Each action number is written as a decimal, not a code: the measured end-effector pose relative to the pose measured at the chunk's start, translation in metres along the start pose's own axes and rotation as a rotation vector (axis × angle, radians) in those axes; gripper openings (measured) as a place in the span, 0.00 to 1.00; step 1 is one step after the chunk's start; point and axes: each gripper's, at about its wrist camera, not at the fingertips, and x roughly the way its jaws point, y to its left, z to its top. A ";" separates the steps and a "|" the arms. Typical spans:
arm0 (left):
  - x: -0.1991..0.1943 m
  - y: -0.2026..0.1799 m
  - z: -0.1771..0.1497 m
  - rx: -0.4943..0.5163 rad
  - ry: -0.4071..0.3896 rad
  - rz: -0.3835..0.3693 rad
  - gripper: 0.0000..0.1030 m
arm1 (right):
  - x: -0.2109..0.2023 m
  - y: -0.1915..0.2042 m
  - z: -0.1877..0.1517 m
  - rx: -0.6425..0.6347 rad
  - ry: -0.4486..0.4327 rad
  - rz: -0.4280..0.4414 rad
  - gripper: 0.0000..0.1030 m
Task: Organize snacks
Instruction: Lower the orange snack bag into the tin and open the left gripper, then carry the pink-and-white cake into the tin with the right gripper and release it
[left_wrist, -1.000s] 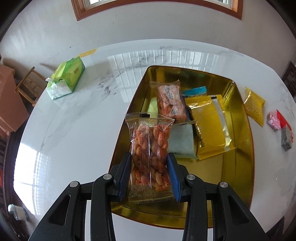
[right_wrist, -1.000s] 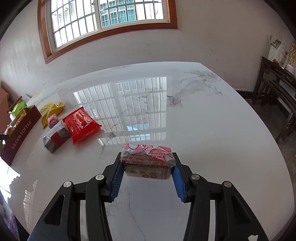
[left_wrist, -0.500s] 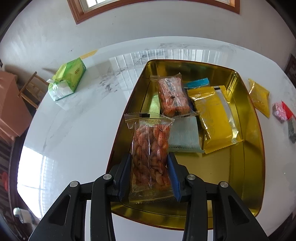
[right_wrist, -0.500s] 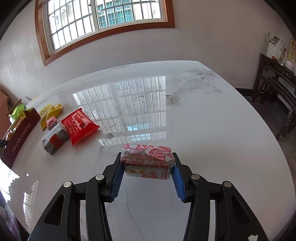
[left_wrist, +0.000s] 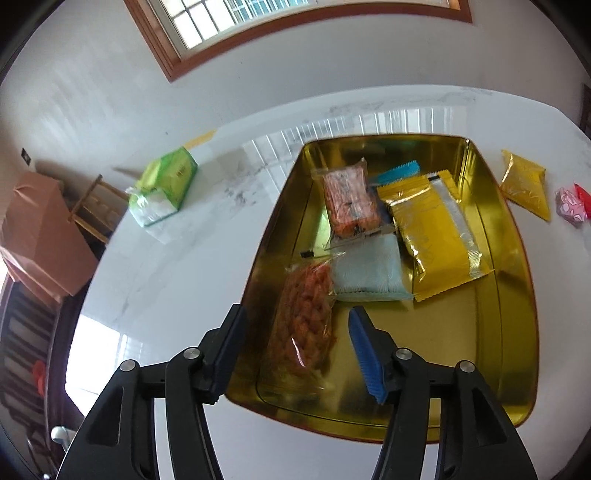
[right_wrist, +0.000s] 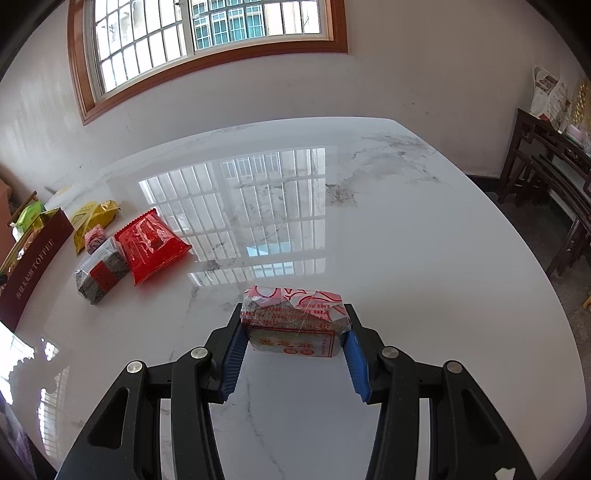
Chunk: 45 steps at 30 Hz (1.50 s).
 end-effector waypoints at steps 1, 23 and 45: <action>-0.005 0.000 -0.001 -0.007 -0.016 0.005 0.58 | 0.000 0.000 0.000 0.001 0.001 -0.001 0.43; -0.078 0.010 -0.022 -0.186 -0.191 -0.055 0.65 | -0.012 0.065 0.018 -0.092 -0.008 0.063 0.44; -0.089 0.055 -0.051 -0.292 -0.202 -0.057 0.65 | -0.015 0.359 0.067 -0.432 -0.021 0.527 0.44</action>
